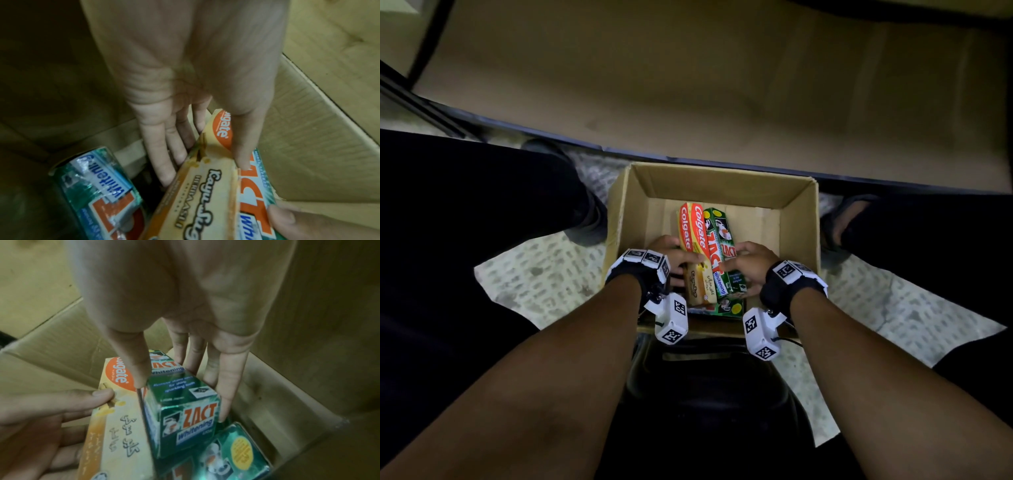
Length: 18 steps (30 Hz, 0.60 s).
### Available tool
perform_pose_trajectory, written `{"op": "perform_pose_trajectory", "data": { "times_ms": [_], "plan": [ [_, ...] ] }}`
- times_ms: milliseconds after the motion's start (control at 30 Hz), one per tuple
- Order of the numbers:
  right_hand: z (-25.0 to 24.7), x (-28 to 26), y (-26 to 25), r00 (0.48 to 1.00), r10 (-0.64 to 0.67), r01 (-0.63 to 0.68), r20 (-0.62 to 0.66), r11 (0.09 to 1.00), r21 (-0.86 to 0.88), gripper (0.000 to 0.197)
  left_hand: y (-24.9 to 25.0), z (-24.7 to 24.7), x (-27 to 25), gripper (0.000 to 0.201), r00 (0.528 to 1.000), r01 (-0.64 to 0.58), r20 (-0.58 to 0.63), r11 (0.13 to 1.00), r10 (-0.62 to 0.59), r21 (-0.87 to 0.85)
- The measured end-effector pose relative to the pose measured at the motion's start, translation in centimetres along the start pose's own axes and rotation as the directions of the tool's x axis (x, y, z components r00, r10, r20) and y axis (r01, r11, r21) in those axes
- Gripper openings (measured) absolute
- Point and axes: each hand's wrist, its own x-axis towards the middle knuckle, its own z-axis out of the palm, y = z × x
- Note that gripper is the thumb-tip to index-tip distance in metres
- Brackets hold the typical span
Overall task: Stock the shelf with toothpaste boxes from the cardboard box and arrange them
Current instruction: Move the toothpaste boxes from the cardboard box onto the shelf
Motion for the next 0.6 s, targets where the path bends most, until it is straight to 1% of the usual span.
{"op": "perform_pose_trajectory", "data": {
  "times_ms": [167,267,333,367,400,467,500,600],
  "plan": [
    [-0.6,-1.4,-0.8,0.999,-0.043,0.045,-0.029,0.996,0.073,0.025,1.2,0.4,-1.8,0.034,0.994,-0.082,-0.071,0.996,0.081,-0.021],
    [-0.9,-2.8,-1.5,0.996,-0.073,0.077,-0.055,0.994,0.076,0.038,2.0,0.7,-3.1,0.043,0.987,-0.134,-0.089,0.991,0.131,-0.021],
    [-1.1,-3.2,-1.7,0.994,-0.080,0.086,-0.071,0.993,0.083,0.039,2.3,0.7,-3.5,0.042,0.982,-0.162,-0.099,0.986,0.159,-0.027],
    [-1.4,-5.2,-2.2,0.987,-0.127,0.135,-0.097,0.987,0.084,0.039,2.7,0.4,-5.4,0.039,0.967,-0.230,-0.118,0.973,0.227,-0.012],
    [-1.4,-4.9,-2.1,0.988,-0.120,0.129,-0.099,0.988,0.087,0.039,2.7,0.4,-5.5,0.038,0.966,-0.235,-0.116,0.972,0.231,-0.021],
    [-1.8,-4.7,-2.4,0.986,-0.128,0.138,-0.104,0.986,0.089,0.043,3.2,0.2,-5.9,0.046,0.966,-0.235,-0.115,0.972,0.231,-0.016],
    [-1.8,-5.5,-2.4,0.985,-0.139,0.148,-0.104,0.985,0.088,0.043,3.3,0.2,-6.6,0.050,0.963,-0.248,-0.112,0.969,0.245,-0.011],
    [-2.2,-8.2,-3.0,0.968,-0.215,0.226,-0.131,0.971,0.074,0.029,3.6,0.0,-8.9,0.052,0.934,-0.331,-0.135,0.943,0.330,0.015]
  ]
}}
